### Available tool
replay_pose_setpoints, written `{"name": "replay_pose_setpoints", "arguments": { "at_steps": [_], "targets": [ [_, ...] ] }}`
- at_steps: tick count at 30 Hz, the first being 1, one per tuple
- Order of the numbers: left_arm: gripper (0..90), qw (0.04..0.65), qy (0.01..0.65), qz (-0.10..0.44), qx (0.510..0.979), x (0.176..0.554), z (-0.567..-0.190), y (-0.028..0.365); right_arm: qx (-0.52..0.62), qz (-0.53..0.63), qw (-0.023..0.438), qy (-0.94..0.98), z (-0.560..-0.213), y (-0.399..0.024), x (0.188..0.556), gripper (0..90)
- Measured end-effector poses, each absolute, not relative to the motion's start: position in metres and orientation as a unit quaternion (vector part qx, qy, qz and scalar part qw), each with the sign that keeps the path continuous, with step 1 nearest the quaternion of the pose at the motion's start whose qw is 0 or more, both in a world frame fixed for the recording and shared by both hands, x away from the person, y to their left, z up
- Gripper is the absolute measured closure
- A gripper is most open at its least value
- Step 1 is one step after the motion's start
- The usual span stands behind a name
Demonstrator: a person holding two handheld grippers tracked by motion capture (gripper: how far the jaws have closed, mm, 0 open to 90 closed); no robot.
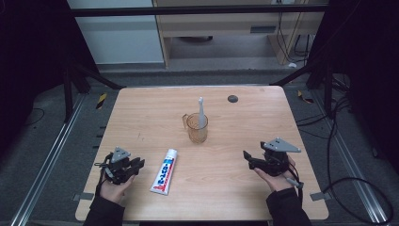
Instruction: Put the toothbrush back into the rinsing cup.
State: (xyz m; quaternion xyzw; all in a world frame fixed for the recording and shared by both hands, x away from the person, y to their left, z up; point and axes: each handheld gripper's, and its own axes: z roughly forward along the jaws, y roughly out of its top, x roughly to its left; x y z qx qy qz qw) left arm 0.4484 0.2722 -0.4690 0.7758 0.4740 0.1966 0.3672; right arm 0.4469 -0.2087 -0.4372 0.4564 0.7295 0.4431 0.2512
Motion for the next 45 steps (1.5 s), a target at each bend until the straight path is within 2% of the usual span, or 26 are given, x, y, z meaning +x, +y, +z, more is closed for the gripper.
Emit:
{"name": "replay_pose_setpoints", "arguments": {
  "at_steps": [10, 21, 45],
  "targets": [
    [88.6, 0.337, 0.44, 0.152, 0.818, 0.44, -0.474, 0.255, 0.47, 0.416, 0.246, 0.739, -0.455, -0.221, 0.436, 26.6],
    [89.3, 0.295, 0.406, 0.124, 0.856, 0.427, -0.48, 0.234, 0.481, 0.396, 0.25, 0.741, -0.463, -0.228, 0.432, 25.9],
    [89.4, 0.331, 0.378, 0.095, 0.859, 0.421, -0.481, 0.202, 0.492, 0.388, 0.249, 0.739, -0.468, -0.235, 0.432, 24.8]
  ]
}}
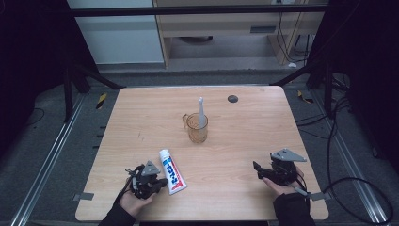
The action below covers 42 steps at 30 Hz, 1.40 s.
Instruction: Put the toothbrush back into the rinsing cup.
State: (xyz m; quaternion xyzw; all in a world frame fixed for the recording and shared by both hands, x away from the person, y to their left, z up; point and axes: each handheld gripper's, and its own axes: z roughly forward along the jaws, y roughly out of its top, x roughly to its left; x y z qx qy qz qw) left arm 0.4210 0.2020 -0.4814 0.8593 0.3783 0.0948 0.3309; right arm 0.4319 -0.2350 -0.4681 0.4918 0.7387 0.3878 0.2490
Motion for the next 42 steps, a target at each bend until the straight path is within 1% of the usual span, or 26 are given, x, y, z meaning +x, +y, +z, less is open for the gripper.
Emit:
{"name": "replay_pose_setpoints", "arguments": {
  "at_steps": [3, 15, 25, 32, 33, 37, 39, 40, 42],
  "targets": [
    [89.4, 0.336, 0.38, 0.09, 0.857, 0.423, -0.482, 0.199, 0.493, 0.386, 0.249, 0.738, -0.469, -0.235, 0.432, 24.7],
    [89.4, 0.345, 0.369, 0.112, 0.856, 0.435, -0.482, 0.184, 0.499, 0.382, 0.247, 0.738, -0.473, -0.236, 0.436, 24.1],
    [89.4, 0.347, 0.363, 0.113, 0.857, 0.446, -0.482, 0.174, 0.5, 0.383, 0.247, 0.736, -0.474, -0.236, 0.437, 23.2],
    [89.4, 0.358, 0.363, 0.13, 0.851, 0.456, -0.468, 0.177, 0.5, 0.385, 0.247, 0.735, -0.474, -0.238, 0.438, 22.6],
    [89.4, 0.364, 0.373, 0.138, 0.842, 0.465, -0.46, 0.182, 0.502, 0.386, 0.247, 0.733, -0.474, -0.238, 0.438, 22.4],
    [89.4, 0.369, 0.394, 0.154, 0.828, 0.489, -0.45, 0.192, 0.503, 0.385, 0.247, 0.734, -0.475, -0.238, 0.439, 22.1],
    [89.4, 0.367, 0.398, 0.154, 0.826, 0.495, -0.449, 0.193, 0.506, 0.386, 0.243, 0.732, -0.474, -0.238, 0.438, 22.1],
    [89.4, 0.363, 0.404, 0.155, 0.825, 0.505, -0.448, 0.195, 0.504, 0.385, 0.246, 0.733, -0.475, -0.239, 0.439, 22.1],
    [89.4, 0.362, 0.406, 0.151, 0.825, 0.514, -0.449, 0.197, 0.502, 0.383, 0.247, 0.735, -0.476, -0.239, 0.44, 22.1]
  ]
}}
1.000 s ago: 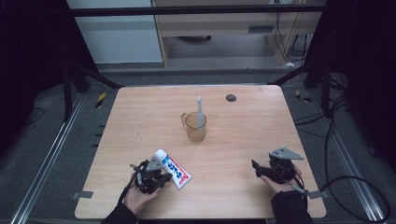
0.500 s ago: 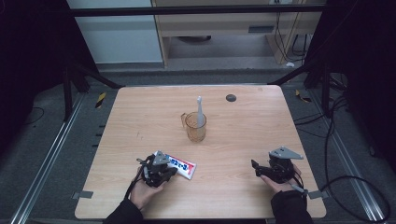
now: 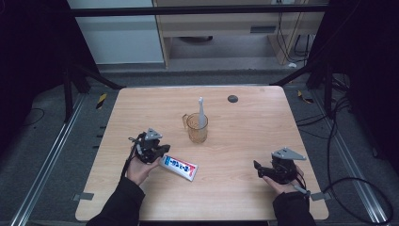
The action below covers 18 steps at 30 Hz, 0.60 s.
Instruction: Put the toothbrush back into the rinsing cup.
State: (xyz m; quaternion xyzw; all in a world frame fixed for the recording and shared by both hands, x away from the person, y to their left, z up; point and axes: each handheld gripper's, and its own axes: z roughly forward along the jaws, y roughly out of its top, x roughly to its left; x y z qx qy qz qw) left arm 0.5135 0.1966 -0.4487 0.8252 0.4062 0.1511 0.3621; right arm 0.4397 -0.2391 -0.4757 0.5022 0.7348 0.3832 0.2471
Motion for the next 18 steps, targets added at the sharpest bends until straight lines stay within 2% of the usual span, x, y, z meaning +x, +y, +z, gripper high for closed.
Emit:
{"name": "replay_pose_setpoints", "arguments": {
  "at_steps": [6, 18],
  "targets": [
    [89.4, 0.336, 0.405, 0.142, 0.838, 0.527, -0.46, 0.199, 0.502, 0.381, 0.244, 0.737, -0.477, -0.238, 0.441, 22.1],
    [89.4, 0.313, 0.394, 0.14, 0.853, 0.524, -0.465, 0.196, 0.499, 0.38, 0.241, 0.741, -0.479, -0.236, 0.442, 21.9]
  ]
}}
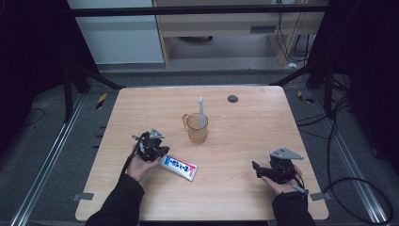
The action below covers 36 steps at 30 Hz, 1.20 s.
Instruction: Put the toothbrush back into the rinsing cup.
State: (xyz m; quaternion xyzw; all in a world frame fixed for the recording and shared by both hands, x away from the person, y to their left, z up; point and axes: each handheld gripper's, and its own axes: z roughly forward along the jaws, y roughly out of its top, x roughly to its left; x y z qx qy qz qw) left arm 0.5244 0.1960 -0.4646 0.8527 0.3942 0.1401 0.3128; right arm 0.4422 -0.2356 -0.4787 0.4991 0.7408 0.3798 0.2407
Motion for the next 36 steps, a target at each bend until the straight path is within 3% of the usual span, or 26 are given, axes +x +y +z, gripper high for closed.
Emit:
{"name": "replay_pose_setpoints", "arguments": {
  "at_steps": [16, 36],
  "targets": [
    [89.4, 0.289, 0.396, 0.143, 0.86, 0.516, -0.467, 0.196, 0.499, 0.378, 0.239, 0.743, -0.479, -0.235, 0.442, 21.6],
    [89.4, 0.286, 0.402, 0.141, 0.858, 0.476, -0.469, 0.214, 0.501, 0.379, 0.243, 0.739, -0.478, -0.238, 0.441, 21.5]
  ]
}}
